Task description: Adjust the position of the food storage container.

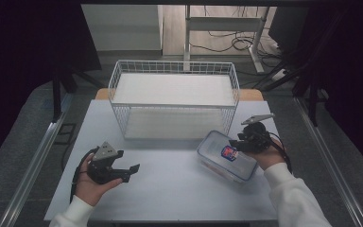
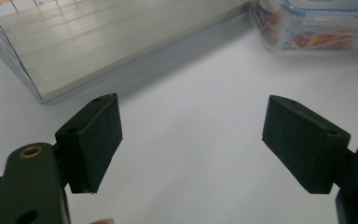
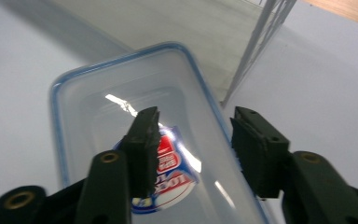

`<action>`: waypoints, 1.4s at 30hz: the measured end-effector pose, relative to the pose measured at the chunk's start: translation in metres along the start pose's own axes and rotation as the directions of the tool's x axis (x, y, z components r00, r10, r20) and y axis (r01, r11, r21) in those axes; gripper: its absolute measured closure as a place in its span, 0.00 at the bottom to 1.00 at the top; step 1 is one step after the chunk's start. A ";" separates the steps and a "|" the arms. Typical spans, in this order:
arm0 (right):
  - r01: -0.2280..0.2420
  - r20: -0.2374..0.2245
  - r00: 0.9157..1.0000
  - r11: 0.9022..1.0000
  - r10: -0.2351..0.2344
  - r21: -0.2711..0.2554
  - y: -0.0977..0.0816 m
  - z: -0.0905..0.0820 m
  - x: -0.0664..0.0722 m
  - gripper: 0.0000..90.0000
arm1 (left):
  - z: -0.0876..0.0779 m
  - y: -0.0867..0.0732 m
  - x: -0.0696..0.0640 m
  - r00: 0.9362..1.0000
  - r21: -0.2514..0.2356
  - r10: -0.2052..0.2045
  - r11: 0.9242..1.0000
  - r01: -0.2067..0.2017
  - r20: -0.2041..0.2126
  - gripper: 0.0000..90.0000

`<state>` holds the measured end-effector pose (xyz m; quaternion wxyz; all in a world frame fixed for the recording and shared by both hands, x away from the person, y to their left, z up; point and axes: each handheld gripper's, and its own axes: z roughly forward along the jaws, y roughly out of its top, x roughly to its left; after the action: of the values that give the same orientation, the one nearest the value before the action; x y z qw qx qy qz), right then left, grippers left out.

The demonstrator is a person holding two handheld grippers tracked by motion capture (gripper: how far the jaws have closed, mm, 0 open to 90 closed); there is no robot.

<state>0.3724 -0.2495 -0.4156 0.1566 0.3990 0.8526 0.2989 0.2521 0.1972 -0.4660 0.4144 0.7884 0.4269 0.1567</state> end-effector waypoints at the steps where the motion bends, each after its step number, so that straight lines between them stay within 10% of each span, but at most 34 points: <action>1: -0.006 -0.003 1.000 1.000 0.006 0.008 0.002 0.003 -0.004 0.66 | 0.000 0.000 0.000 1.000 0.002 0.002 1.000 -0.002 0.000 0.22; 7: 0.029 0.016 0.999 0.998 -0.030 0.059 0.007 0.019 -0.024 0.98 | 0.001 0.000 -0.001 1.000 0.013 0.018 1.000 -0.018 0.003 0.22; 22: 0.112 0.032 0.993 0.985 -0.117 0.127 0.008 0.051 -0.029 0.99 | 0.003 -0.002 -0.002 1.000 0.015 0.014 1.000 -0.014 0.001 0.23; 42: 0.257 -0.096 0.964 0.962 -0.249 0.094 0.006 0.051 0.035 0.99 | 0.005 -0.003 -0.002 1.000 0.029 0.019 0.999 -0.019 0.003 0.24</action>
<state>0.3800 -0.1996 -0.4524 0.1364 0.2815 0.9170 0.2474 0.2522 0.1942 -0.4714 0.4020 0.7984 0.4211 0.1535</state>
